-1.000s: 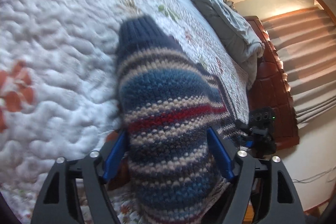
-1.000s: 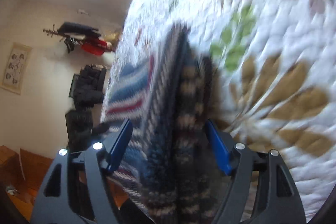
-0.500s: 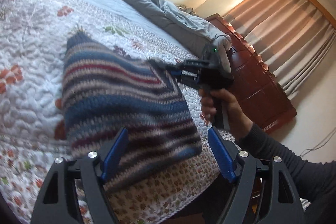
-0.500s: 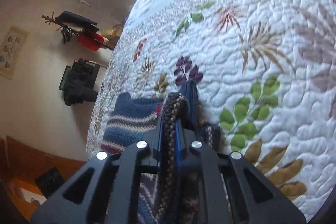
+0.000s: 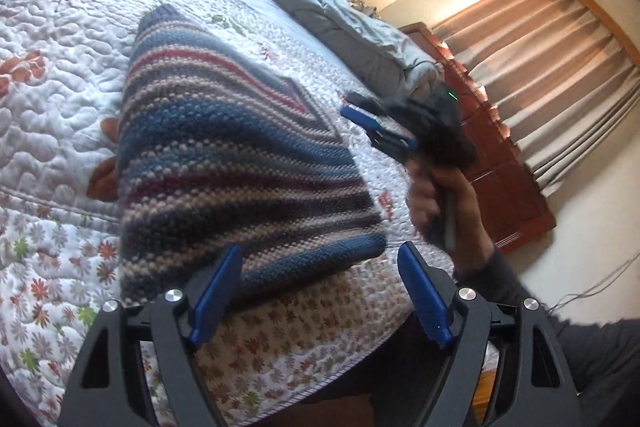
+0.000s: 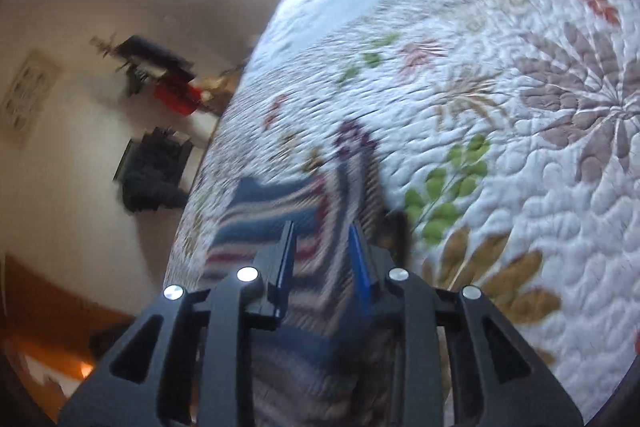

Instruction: Fold small clothes

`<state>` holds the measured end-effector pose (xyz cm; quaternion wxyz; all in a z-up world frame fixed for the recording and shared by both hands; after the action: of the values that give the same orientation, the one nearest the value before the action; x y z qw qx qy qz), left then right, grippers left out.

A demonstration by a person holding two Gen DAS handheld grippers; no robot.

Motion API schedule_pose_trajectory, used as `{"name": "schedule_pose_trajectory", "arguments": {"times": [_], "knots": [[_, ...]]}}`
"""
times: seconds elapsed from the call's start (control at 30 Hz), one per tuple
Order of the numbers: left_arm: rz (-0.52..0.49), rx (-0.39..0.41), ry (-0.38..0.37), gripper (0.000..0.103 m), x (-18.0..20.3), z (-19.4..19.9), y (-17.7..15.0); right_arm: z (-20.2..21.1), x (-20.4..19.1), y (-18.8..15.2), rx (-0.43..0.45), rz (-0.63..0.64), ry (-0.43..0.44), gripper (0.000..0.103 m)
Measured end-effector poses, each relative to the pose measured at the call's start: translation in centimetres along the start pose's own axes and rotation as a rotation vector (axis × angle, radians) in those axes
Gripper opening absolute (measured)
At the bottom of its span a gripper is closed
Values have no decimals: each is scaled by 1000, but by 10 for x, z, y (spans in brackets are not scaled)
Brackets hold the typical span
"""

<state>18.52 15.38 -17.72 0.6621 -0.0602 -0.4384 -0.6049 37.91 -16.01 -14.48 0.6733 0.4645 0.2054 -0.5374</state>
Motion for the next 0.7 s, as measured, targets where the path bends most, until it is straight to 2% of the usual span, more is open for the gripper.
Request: {"name": "schedule_pose_trajectory", "arguments": {"times": [0.07, 0.17, 0.23, 0.3, 0.37, 0.4, 0.53, 0.7], "knots": [[12, 42, -4, 84, -1, 10, 2, 4, -22, -20, -34, 54, 5, 28], [60, 65, -12, 89, -9, 14, 8, -3, -21, -45, -77, 42, -40, 28], [117, 37, 19, 89, -24, 4, 9, -13, -2, -57, -101, 12, -89, 21], [182, 2, -7, 89, -39, -7, 7, -20, 13, -66, -123, -16, -111, 17], [241, -13, -14, 89, -50, -13, 6, -11, 6, -71, -105, -1, -112, 17], [253, -4, -18, 89, -51, -11, 5, -2, -6, -76, -88, 23, -112, 20], [254, 36, -37, 92, -41, 3, 0, 22, -45, -108, -50, 146, -129, 21], [245, 28, 13, 92, -38, 5, -8, -2, -10, -145, -125, 83, -235, 20]]}}
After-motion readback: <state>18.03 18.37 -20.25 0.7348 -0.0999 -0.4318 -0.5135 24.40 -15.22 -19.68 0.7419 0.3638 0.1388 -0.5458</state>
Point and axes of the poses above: each gripper's, at about its wrist camera, not at the fingertips, and z roughly against the way its jaws point, x to its right, y to its top, the point moved 1 cm from there along -z, roughly the way its jaws point, and after that the axes turned 11 degrees about y, right-handed, at the moved point
